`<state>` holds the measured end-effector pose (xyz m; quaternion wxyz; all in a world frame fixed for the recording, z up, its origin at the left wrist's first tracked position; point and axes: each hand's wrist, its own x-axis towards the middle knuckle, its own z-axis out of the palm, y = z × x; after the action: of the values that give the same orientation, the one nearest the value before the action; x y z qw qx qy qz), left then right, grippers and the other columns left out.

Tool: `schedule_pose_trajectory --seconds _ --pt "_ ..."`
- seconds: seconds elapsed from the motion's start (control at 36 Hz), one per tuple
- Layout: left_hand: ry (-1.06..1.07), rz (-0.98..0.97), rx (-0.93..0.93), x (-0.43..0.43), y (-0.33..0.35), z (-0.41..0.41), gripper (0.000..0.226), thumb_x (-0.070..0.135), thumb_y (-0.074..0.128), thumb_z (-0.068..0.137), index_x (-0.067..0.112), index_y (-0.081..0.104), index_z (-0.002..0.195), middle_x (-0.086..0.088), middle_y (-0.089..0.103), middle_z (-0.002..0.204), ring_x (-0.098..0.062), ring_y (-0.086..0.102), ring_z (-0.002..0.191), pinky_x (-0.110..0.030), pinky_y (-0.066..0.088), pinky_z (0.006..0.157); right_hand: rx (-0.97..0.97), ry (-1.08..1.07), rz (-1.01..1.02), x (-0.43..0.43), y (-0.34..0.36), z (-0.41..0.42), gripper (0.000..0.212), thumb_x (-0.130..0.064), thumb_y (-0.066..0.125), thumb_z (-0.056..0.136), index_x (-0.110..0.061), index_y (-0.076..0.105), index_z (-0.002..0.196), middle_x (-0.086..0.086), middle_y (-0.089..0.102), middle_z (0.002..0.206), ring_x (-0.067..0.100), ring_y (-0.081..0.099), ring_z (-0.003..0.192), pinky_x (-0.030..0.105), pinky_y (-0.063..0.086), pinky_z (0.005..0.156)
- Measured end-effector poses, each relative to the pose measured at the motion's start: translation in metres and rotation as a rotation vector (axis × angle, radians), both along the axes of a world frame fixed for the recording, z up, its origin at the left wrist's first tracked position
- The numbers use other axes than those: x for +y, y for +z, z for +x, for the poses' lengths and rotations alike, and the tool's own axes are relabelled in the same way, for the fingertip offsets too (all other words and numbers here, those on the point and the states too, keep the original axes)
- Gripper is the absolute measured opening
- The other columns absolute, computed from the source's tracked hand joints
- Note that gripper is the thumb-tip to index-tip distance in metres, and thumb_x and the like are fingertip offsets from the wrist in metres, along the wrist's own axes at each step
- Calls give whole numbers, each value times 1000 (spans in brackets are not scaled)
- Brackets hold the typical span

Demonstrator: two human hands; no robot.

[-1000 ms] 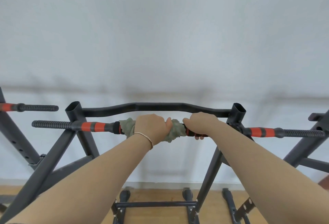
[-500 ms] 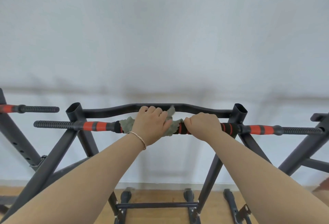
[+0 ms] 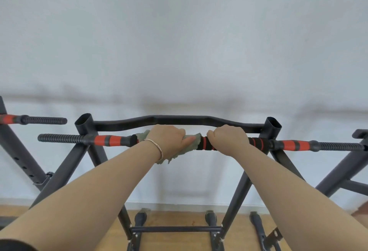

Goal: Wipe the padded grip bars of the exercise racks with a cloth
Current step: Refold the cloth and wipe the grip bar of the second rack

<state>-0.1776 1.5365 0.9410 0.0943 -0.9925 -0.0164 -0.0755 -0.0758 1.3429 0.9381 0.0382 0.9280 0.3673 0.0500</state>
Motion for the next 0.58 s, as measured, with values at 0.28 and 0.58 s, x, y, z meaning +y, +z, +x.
schedule_pose_trajectory --seconds 0.28,0.58 --pt "188 16 -67 -12 -6 -2 53 44 21 101 23 51 62 4 53 56 -15 47 50 -28 27 49 -237 -35 66 -2 -13 -10 32 -28 50 84 -15 43 56 -3 39 47 18 34 41 23 25 48" --pt "114 53 26 -13 0 -8 30 22 34 94 19 62 104 3 51 67 -17 41 54 -26 25 49 -153 93 -132 7 0 -7 19 -13 53 81 -14 36 74 -2 47 55 21 39 44 24 28 46"
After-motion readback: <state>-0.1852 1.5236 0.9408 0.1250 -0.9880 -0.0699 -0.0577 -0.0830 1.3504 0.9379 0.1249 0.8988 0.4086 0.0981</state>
